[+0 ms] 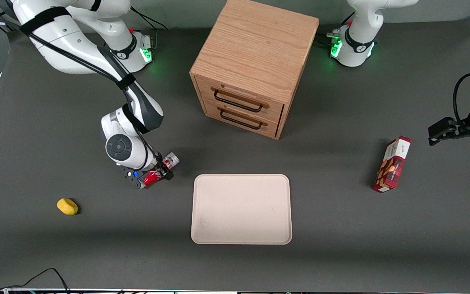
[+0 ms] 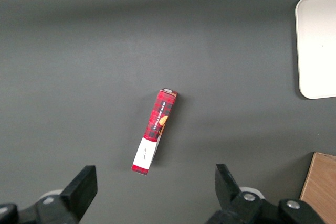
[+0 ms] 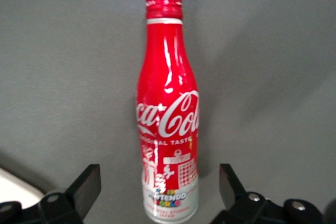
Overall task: Place coke bottle on tray
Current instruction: 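Lower the open right gripper around the bottle's middle and close it, then lift the bottle and carry it over the cream tray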
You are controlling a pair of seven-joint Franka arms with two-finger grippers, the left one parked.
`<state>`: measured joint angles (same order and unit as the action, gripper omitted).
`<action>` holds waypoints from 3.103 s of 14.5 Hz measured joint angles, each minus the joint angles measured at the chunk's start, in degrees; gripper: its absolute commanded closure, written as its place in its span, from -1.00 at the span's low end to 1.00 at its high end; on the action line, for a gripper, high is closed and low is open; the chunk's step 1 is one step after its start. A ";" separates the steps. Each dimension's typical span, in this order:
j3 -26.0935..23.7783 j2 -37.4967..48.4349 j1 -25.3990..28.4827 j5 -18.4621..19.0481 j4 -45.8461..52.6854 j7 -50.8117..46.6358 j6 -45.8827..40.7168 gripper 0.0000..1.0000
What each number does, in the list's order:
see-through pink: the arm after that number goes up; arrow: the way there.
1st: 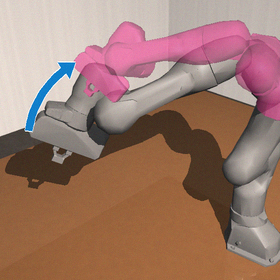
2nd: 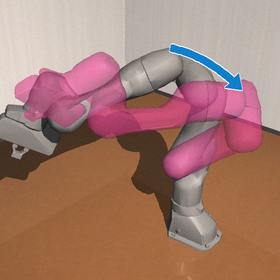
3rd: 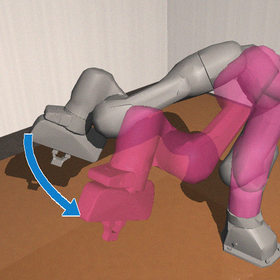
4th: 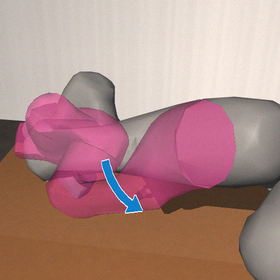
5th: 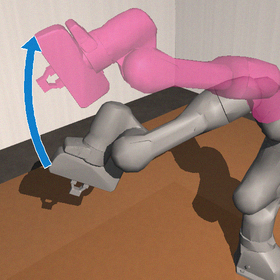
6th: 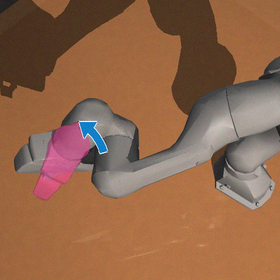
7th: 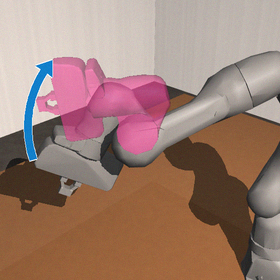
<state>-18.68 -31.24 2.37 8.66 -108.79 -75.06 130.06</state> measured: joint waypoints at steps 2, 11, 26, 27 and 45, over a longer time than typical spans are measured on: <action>0.32 -0.66 -0.05 0.96 -0.54 -0.05 0.86 -1.00; 1.00 -2.08 -0.17 3.37 -1.92 -0.15 4.63 -0.20; -2.92 -1.23 0.22 4.27 22.78 15.92 -9.61 0.62; -2.93 -1.81 0.69 4.25 25.83 19.66 -11.27 0.63; -0.16 -26.66 11.12 -0.78 50.85 43.59 -18.31 0.83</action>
<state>-18.84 -57.90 13.49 7.88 -57.94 -31.47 111.75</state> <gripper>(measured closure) 0.467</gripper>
